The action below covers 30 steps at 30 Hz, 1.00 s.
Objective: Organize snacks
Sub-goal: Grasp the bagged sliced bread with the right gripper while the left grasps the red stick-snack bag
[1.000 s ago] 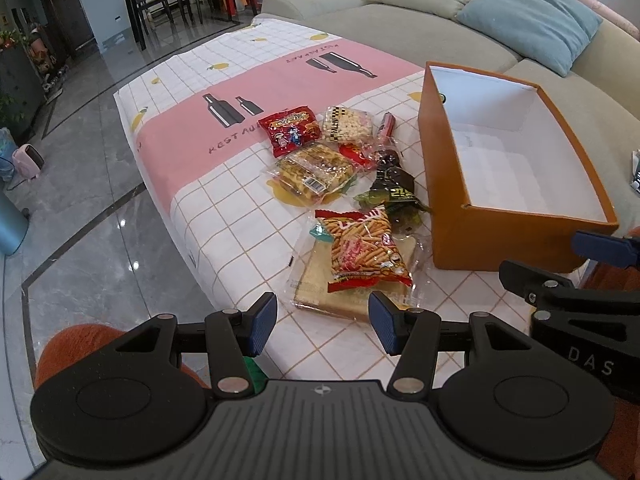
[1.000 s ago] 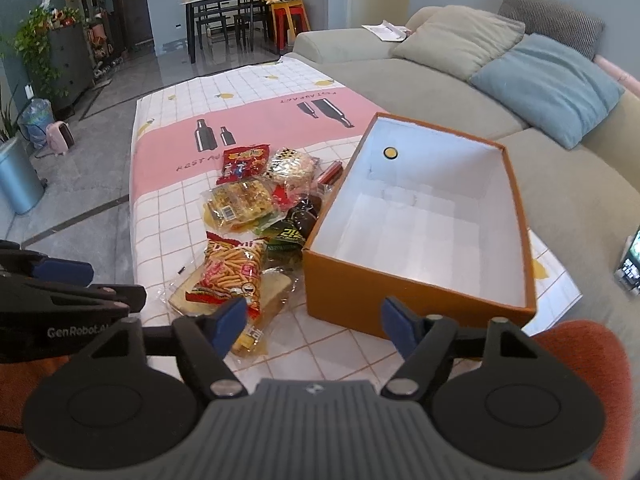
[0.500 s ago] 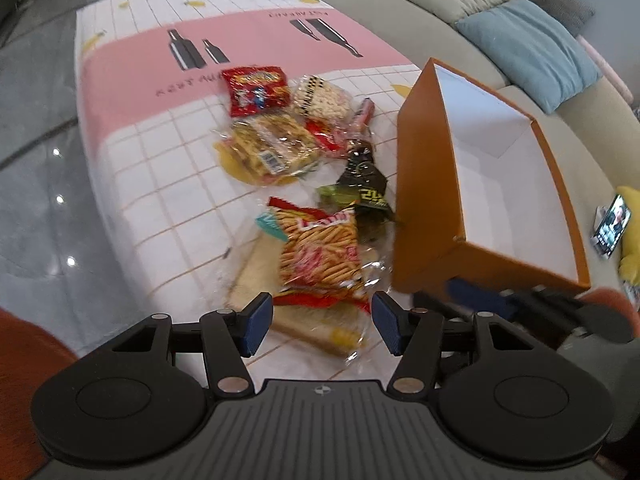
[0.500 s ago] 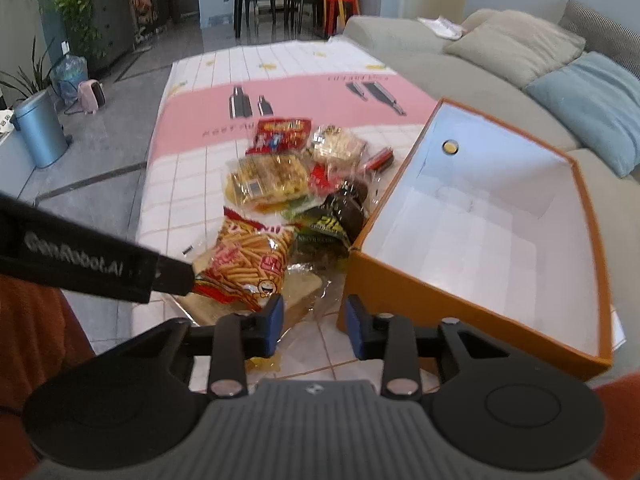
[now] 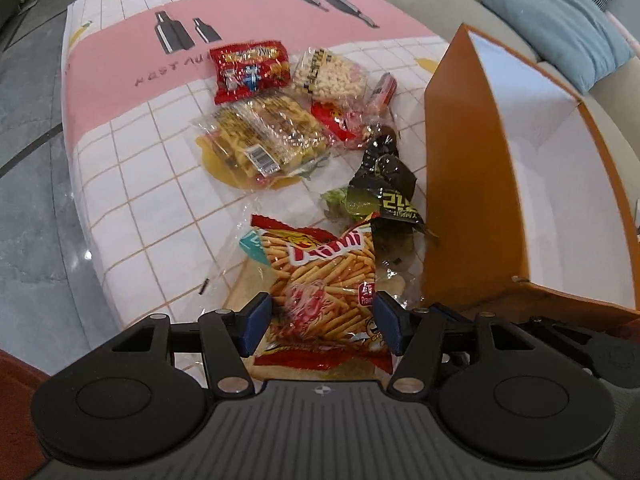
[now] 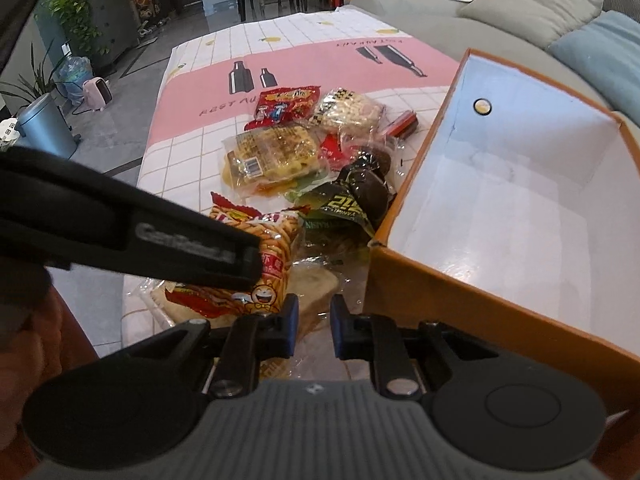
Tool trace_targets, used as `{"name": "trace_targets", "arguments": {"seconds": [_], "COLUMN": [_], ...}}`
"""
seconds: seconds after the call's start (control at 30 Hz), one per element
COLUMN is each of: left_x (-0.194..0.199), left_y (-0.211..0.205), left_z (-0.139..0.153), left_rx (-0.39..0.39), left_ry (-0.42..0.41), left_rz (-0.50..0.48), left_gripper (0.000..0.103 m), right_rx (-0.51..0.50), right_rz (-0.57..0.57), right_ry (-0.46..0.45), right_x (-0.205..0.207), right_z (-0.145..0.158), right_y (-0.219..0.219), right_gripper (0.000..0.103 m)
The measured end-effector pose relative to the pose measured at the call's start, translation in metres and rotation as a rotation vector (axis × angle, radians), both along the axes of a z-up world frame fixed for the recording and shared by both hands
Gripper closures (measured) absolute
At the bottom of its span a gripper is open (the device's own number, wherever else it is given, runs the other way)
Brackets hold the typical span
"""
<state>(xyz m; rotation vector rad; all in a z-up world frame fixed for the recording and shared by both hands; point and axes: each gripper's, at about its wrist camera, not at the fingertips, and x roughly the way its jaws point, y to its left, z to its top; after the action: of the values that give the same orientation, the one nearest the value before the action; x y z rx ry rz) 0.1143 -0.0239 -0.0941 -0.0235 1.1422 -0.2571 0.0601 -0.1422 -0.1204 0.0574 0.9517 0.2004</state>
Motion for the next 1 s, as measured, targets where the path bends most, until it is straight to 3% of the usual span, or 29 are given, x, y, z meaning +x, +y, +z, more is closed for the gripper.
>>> {"name": "trace_targets", "arguments": {"seconds": [0.37, 0.5, 0.6, 0.77, 0.87, 1.0], "left_x": [0.004, -0.001, -0.003, -0.01, -0.01, -0.008], "left_y": [-0.014, -0.016, -0.01, 0.015, 0.033, 0.045], "left_z": [-0.021, -0.021, -0.015, -0.003, -0.006, -0.012], "left_rx": [0.086, 0.108, 0.117, 0.181, 0.19, 0.174], "left_ry": [0.006, -0.027, -0.04, -0.073, -0.031, 0.004], "left_rz": [-0.039, -0.07, -0.061, -0.002, 0.043, 0.086], "left_gripper": [0.024, 0.036, 0.048, 0.049, 0.049, 0.049], "right_rx": [0.02, 0.031, 0.052, 0.107, 0.181, 0.259], "right_rz": [0.019, 0.004, -0.005, -0.044, -0.081, -0.121], "right_ry": [0.017, 0.021, 0.032, 0.048, 0.055, 0.126], "right_x": [0.004, 0.005, 0.004, -0.001, -0.004, -0.002], "right_z": [-0.014, -0.016, -0.015, -0.01, -0.01, -0.02], "right_y": [0.003, 0.0, -0.002, -0.008, -0.011, -0.011], "right_gripper": [0.087, 0.085, 0.076, 0.055, 0.039, 0.035]}}
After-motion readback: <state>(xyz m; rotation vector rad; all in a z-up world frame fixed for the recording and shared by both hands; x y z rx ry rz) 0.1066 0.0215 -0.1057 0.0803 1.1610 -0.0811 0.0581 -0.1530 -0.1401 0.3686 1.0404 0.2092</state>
